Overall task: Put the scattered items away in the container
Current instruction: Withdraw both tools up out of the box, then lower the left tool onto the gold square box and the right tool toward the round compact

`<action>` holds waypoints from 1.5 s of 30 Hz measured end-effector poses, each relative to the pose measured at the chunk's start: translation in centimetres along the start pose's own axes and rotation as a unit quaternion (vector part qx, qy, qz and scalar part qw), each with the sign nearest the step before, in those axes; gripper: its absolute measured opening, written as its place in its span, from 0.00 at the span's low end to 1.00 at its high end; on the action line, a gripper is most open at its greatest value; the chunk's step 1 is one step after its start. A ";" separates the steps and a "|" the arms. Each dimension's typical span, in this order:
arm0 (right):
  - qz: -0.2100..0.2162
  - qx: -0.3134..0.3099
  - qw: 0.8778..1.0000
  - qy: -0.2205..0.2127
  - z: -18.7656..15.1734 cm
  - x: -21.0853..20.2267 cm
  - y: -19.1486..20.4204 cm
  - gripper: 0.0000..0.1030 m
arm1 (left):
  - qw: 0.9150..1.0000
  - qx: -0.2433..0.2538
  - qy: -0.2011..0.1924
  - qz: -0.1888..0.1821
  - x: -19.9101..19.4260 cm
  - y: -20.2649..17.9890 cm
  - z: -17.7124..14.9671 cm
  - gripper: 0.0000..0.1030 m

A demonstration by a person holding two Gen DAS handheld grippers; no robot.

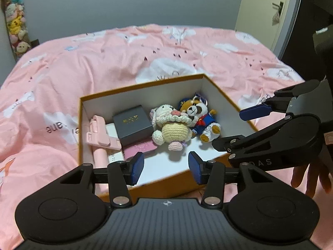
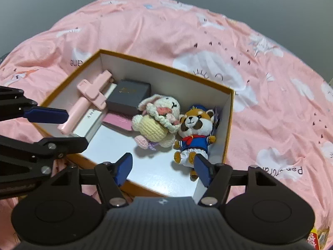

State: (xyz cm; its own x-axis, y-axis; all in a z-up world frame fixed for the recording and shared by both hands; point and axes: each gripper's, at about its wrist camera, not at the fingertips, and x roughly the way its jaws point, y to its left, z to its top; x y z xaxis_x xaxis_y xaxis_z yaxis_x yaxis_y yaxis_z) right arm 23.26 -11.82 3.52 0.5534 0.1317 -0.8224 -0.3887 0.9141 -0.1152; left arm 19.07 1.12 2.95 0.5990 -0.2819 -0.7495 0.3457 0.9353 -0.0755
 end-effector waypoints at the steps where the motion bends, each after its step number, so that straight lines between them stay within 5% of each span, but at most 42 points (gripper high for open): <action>1: 0.000 0.001 1.000 -0.006 -0.2 -0.6 0.2 0.68 | 1.000 -0.004 -0.006 0.002 -0.7 0.0 -0.2 0.54; 12: 0.014 0.038 0.996 -0.082 -6.6 -6.4 1.8 0.76 | 0.998 -0.037 -0.040 0.013 -6.1 0.5 -5.0 0.54; 21: 0.011 0.073 0.992 -0.101 -11.9 -7.5 3.1 0.76 | 0.999 0.013 -0.036 0.029 -7.5 -0.6 -10.6 0.54; 30: 0.041 0.102 0.993 -0.044 -16.9 -5.5 4.7 0.72 | 0.997 -0.037 0.027 0.058 -6.6 0.2 -15.6 0.56; 39: 0.058 0.088 0.994 -0.025 -18.0 -4.8 6.0 0.68 | 0.991 -0.080 0.081 0.069 -4.6 1.3 -17.9 0.60; 45: 0.137 0.045 0.989 0.038 -18.5 -2.5 8.9 0.56 | 0.989 -0.083 0.100 0.067 -3.0 1.5 -18.0 0.68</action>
State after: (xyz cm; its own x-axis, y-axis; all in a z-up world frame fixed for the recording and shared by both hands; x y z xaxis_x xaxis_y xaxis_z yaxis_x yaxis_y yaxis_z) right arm 4.78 -11.12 -5.71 0.3789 0.3525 -0.8557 -0.4475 0.8791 0.1639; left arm 4.80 7.23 -6.79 0.4707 -0.1199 -0.8741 0.1392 0.9884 -0.0606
